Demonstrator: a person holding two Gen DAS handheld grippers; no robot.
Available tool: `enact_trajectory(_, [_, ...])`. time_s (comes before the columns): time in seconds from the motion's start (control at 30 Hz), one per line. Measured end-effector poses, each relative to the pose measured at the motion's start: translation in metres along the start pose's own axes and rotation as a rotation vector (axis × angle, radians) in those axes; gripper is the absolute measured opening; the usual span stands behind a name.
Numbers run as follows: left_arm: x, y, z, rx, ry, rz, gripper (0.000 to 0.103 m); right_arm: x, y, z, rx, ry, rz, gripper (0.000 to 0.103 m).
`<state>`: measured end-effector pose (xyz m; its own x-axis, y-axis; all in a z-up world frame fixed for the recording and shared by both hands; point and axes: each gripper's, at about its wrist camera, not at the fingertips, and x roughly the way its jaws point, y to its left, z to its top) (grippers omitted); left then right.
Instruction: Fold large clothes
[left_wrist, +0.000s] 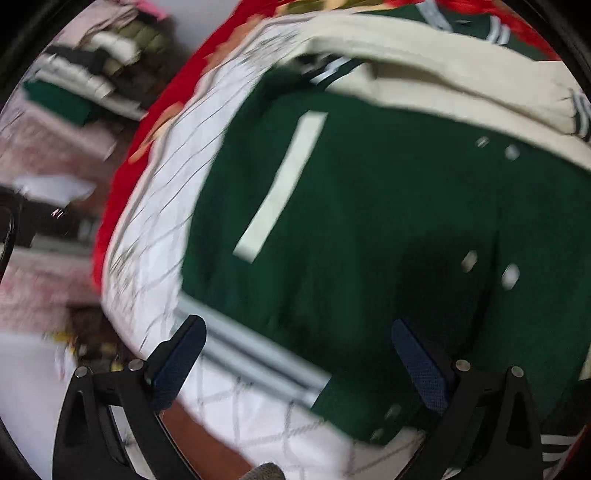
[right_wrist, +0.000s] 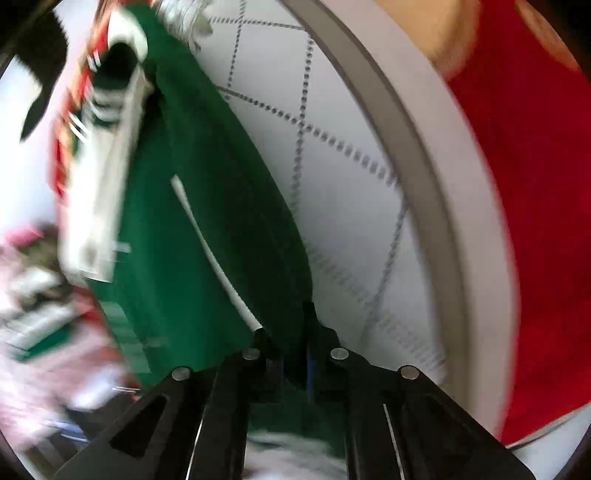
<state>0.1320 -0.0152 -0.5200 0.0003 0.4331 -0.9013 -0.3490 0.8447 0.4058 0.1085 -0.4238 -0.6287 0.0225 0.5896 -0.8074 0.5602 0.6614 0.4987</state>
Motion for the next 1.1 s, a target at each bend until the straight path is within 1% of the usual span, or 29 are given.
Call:
enact_trajectory(0.03, [-0.002, 0.004, -0.009, -0.012, -0.002, 0.028, 0.103, -0.004, -0.008, -0.005, 0.045, 0.032, 0.085, 0.007])
enact_trajectory(0.07, [-0.003, 0.007, -0.015, -0.018, -0.002, 0.051, 0.103, -0.009, -0.014, -0.007, 0.061, 0.044, 0.110, 0.007])
enact_trajectory(0.1, [-0.003, 0.008, -0.020, -0.029, 0.005, 0.075, 0.103, -0.013, -0.021, -0.006, 0.061, 0.039, 0.096, 0.007])
enact_trajectory(0.13, [-0.003, 0.010, -0.023, -0.044, 0.011, 0.086, 0.103, -0.019, -0.028, -0.002, 0.027, 0.018, 0.024, 0.007])
enact_trajectory(0.17, [-0.002, 0.011, -0.027, -0.068, 0.021, 0.091, 0.103, -0.022, -0.032, 0.003, -0.024, 0.006, -0.092, 0.008])
enact_trajectory(0.2, [-0.001, 0.012, -0.030, -0.083, 0.031, 0.096, 0.103, -0.022, -0.034, 0.007, -0.050, 0.012, -0.164, 0.013])
enact_trajectory(0.23, [0.000, 0.013, -0.032, -0.096, 0.036, 0.100, 0.103, -0.022, -0.034, 0.008, -0.068, 0.026, -0.191, 0.018])
enact_trajectory(0.3, [0.002, 0.011, -0.035, -0.112, 0.041, 0.098, 0.103, -0.028, -0.019, 0.004, -0.142, 0.042, -0.259, 0.036])
enact_trajectory(0.33, [0.003, 0.010, -0.038, -0.121, 0.042, 0.097, 0.103, -0.031, -0.007, -0.002, -0.194, 0.030, -0.308, 0.039])
enact_trajectory(0.37, [0.005, 0.009, -0.042, -0.127, 0.045, 0.103, 0.103, -0.040, 0.008, -0.012, -0.257, 0.001, -0.333, 0.040])
enact_trajectory(0.4, [0.005, 0.010, -0.046, -0.133, 0.050, 0.110, 0.103, -0.046, 0.022, -0.024, -0.308, -0.024, -0.332, 0.040])
enact_trajectory(0.43, [0.007, 0.010, -0.050, -0.137, 0.054, 0.112, 0.103, -0.050, 0.034, -0.036, -0.351, -0.038, -0.323, 0.040])
enact_trajectory(0.47, [0.011, 0.010, -0.054, -0.139, 0.057, 0.118, 0.103, -0.047, 0.050, -0.052, -0.400, -0.028, -0.294, 0.043])
enact_trajectory(0.5, [0.016, 0.012, -0.057, -0.138, 0.061, 0.127, 0.103, -0.037, 0.060, -0.062, -0.427, 0.005, -0.265, 0.052])
enact_trajectory(0.53, [0.022, 0.013, -0.061, -0.135, 0.066, 0.135, 0.103, -0.020, 0.072, -0.071, -0.452, 0.052, -0.244, 0.056])
enact_trajectory(0.57, [0.027, 0.012, -0.064, -0.129, 0.071, 0.137, 0.103, -0.005, 0.083, -0.076, -0.472, 0.081, -0.238, 0.059])
enact_trajectory(0.6, [0.032, 0.012, -0.067, -0.124, 0.075, 0.138, 0.103, 0.018, 0.093, -0.085, -0.500, 0.104, -0.242, 0.059])
enact_trajectory(0.63, [0.037, 0.010, -0.070, -0.117, 0.083, 0.135, 0.103, 0.041, 0.102, -0.092, -0.538, 0.115, -0.262, 0.059])
enact_trajectory(0.7, [0.046, 0.008, -0.073, -0.115, 0.102, 0.104, 0.103, 0.080, 0.114, -0.103, -0.625, 0.127, -0.336, 0.060])
enact_trajectory(0.73, [0.047, 0.008, -0.074, -0.118, 0.099, 0.097, 0.103, 0.100, 0.119, -0.110, -0.669, 0.126, -0.398, 0.063])
enact_trajectory(0.77, [0.048, 0.009, -0.075, -0.119, 0.091, 0.090, 0.103, 0.111, 0.121, -0.117, -0.710, 0.104, -0.450, 0.066])
enact_trajectory(0.8, [0.048, 0.009, -0.075, -0.119, 0.088, 0.085, 0.103, 0.116, 0.124, -0.122, -0.733, 0.078, -0.481, 0.066])
enact_trajectory(0.83, [0.049, 0.010, -0.074, -0.121, 0.089, 0.077, 0.103, 0.117, 0.126, -0.126, -0.743, 0.047, -0.505, 0.063])
enact_trajectory(0.87, [0.050, 0.013, -0.073, -0.131, 0.091, 0.061, 0.103, 0.116, 0.127, -0.129, -0.744, 0.026, -0.516, 0.051])
enact_trajectory(0.9, [0.050, 0.015, -0.073, -0.141, 0.095, 0.048, 0.103, 0.116, 0.130, -0.132, -0.756, 0.015, -0.523, 0.035])
enact_trajectory(0.93, [0.051, 0.018, -0.073, -0.150, 0.101, 0.034, 0.103, 0.115, 0.133, -0.134, -0.764, 0.009, -0.522, 0.027])
enact_trajectory(0.97, [0.052, 0.022, -0.072, -0.163, 0.107, 0.015, 0.103, 0.117, 0.138, -0.138, -0.758, 0.012, -0.513, 0.011])
enact_trajectory(1.03, [0.053, 0.027, -0.072, -0.177, 0.113, -0.011, 0.103, 0.117, 0.143, -0.141, -0.746, 0.010, -0.517, 0.008])
enact_trajectory(1.1, [0.053, 0.031, -0.071, -0.187, 0.116, -0.029, 0.103, 0.121, 0.150, -0.148, -0.716, 0.008, -0.503, 0.006])
